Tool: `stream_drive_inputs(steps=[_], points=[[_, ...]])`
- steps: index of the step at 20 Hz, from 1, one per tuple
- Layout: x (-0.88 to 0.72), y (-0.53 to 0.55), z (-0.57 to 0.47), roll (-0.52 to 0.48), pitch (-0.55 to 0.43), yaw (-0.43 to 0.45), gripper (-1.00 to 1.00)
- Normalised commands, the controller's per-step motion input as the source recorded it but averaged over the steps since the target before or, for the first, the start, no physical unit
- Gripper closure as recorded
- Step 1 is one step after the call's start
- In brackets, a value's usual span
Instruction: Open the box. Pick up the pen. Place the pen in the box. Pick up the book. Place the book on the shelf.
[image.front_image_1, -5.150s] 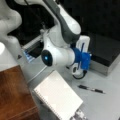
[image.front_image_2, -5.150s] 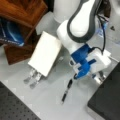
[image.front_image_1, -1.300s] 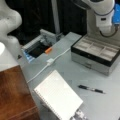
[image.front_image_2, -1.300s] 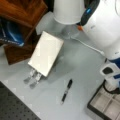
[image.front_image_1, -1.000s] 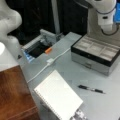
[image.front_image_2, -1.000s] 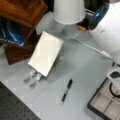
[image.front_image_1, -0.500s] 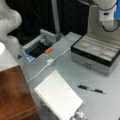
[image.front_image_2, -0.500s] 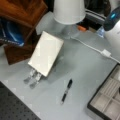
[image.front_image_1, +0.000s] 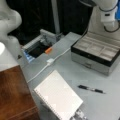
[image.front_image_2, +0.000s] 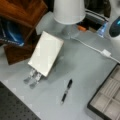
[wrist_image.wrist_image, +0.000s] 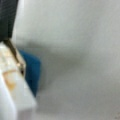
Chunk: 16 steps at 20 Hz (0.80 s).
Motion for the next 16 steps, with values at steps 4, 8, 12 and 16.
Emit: stream_drive_inputs(steps=[4,8,12,16], points=[[0.21,-0.03,0.16,-0.014,0.170,-0.084,-1.00],[0.23,-0.23,0.14,-0.196,0.215,-0.116,-1.00],[0.21,-0.42,0.08,-0.340,0.156,-0.044,-1.00],[0.13,-0.47,0.10,-0.404,0.163,-0.025,-1.00]])
